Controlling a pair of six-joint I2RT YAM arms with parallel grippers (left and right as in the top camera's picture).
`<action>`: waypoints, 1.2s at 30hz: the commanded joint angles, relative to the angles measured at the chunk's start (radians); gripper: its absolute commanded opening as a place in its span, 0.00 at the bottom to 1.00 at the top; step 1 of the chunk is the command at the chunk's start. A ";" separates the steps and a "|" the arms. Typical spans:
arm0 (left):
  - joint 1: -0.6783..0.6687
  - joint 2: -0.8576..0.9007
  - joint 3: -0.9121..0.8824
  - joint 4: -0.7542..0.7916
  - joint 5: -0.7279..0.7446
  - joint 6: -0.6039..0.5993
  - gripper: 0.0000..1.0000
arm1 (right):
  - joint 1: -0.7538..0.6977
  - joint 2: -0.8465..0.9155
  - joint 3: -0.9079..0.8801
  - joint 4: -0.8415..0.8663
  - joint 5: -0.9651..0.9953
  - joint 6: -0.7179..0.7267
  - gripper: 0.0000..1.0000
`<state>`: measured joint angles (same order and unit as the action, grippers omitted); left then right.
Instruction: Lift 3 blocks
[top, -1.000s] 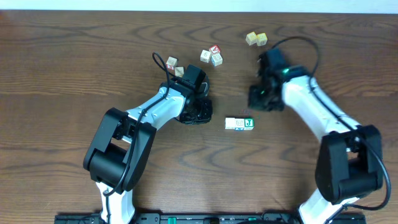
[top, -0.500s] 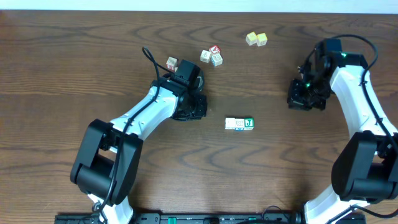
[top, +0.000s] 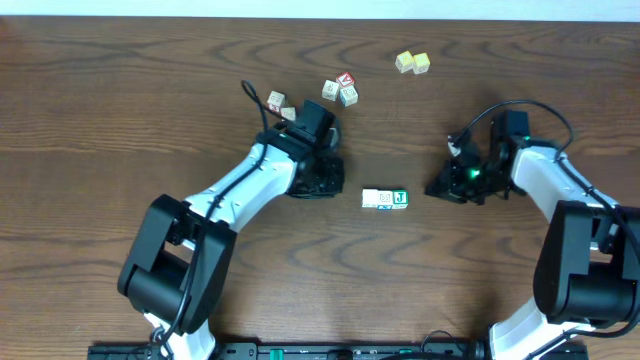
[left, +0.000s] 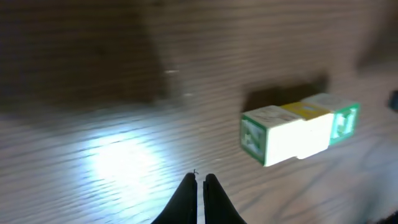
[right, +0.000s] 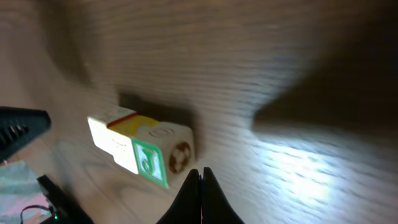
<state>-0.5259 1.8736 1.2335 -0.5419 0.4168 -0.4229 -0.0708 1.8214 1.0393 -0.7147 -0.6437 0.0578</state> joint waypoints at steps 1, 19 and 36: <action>-0.019 -0.011 -0.005 0.009 0.006 -0.010 0.07 | 0.036 -0.014 -0.027 0.039 -0.055 0.040 0.01; -0.022 0.019 -0.007 0.011 0.018 -0.054 0.07 | 0.136 -0.006 -0.038 0.061 0.123 0.129 0.01; -0.030 0.064 -0.022 0.069 0.072 -0.051 0.07 | 0.137 -0.002 -0.039 0.068 0.118 0.151 0.01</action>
<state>-0.5529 1.9274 1.2175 -0.4778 0.4629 -0.4721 0.0574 1.8214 1.0100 -0.6491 -0.5224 0.1944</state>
